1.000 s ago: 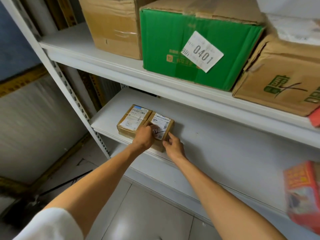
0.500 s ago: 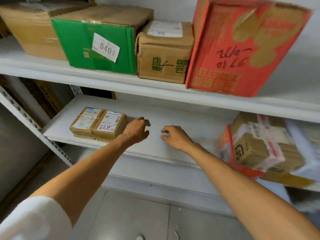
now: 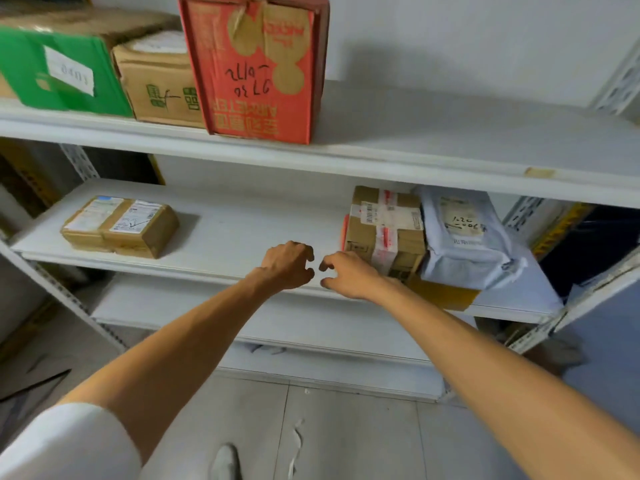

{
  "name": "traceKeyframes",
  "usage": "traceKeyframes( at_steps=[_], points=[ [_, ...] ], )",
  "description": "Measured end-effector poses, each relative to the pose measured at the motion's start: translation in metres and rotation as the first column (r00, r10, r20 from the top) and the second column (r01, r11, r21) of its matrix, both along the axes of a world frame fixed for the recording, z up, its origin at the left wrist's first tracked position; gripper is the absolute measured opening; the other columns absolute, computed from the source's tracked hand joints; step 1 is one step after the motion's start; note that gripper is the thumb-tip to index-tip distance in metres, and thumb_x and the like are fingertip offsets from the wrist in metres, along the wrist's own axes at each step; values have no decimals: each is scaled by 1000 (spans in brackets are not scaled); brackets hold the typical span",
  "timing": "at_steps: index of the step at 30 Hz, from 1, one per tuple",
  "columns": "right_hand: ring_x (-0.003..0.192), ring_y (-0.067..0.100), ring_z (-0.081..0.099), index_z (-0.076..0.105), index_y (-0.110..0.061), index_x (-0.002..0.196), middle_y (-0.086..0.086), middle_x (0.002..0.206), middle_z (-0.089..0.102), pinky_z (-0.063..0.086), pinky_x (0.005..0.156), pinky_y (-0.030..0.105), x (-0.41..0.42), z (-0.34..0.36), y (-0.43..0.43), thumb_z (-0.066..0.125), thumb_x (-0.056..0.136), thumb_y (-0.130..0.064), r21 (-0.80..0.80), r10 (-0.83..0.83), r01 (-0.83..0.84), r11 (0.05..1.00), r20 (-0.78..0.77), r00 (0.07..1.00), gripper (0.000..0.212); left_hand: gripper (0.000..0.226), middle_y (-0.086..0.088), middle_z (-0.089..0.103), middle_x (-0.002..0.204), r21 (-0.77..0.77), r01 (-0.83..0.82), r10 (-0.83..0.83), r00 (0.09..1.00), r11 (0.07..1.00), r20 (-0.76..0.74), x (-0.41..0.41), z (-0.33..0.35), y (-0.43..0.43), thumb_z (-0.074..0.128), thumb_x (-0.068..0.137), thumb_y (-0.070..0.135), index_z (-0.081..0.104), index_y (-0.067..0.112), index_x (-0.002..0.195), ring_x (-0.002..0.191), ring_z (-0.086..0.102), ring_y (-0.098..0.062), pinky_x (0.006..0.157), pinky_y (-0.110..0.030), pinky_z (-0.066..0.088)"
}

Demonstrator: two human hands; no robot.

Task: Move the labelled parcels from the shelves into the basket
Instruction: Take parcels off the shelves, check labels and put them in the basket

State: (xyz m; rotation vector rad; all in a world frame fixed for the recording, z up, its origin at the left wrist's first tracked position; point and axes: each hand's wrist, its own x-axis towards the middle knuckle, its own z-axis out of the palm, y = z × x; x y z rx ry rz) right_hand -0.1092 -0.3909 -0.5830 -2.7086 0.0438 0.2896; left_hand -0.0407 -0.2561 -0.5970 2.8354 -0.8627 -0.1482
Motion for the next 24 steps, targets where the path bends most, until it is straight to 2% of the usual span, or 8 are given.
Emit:
traceKeyframes(
  at_steps=[7, 12, 16, 21, 24],
  points=[
    [113, 26, 58, 58, -10, 128, 10, 128, 59, 48, 95, 38, -41, 2, -25, 59, 91, -19, 36, -25, 24, 999, 22, 999, 38, 35, -1, 65, 116, 75, -8, 11, 999, 997, -36, -30, 0, -9, 57, 88, 29, 59, 25, 123, 102, 62, -24, 80, -30, 50],
    [94, 22, 61, 63, -9, 108, 7, 106, 64, 52, 83, 36, -64, 16, -57, 61, 90, -18, 37, -181, 180, 983, 27, 983, 20, 36, 1, 65, 117, 133, 57, -53, 998, 990, -30, -30, 12, -25, 56, 88, 30, 59, 26, 123, 100, 62, -22, 76, -29, 47],
    [87, 23, 61, 60, -9, 96, 3, 89, 58, 45, 69, 29, -74, 22, -81, 60, 89, -15, -53, -279, 281, 958, 34, 960, 9, 37, 0, 64, 118, 114, 90, -87, 996, 989, -34, -25, 23, -38, 56, 89, 31, 57, 25, 125, 99, 62, -21, 72, -27, 47],
    [83, 22, 59, 55, -16, 105, 4, 95, 61, 51, 73, 33, -72, 9, -99, 60, 88, -17, -88, -407, 410, 908, 53, 912, 18, 45, -5, 61, 122, 98, 108, -103, 993, 989, -58, -21, 28, -52, 56, 91, 31, 49, 18, 133, 103, 61, -23, 76, -30, 51],
    [102, 27, 61, 50, -19, 119, 6, 112, 61, 54, 84, 40, -67, -2, -105, 63, 84, -16, -3, -432, 432, 902, 53, 901, 38, 48, -11, 59, 124, 15, 129, -127, 987, 992, -99, -22, 30, -61, 60, 91, 30, 46, 11, 133, 108, 60, -27, 78, -31, 50]
  ],
)
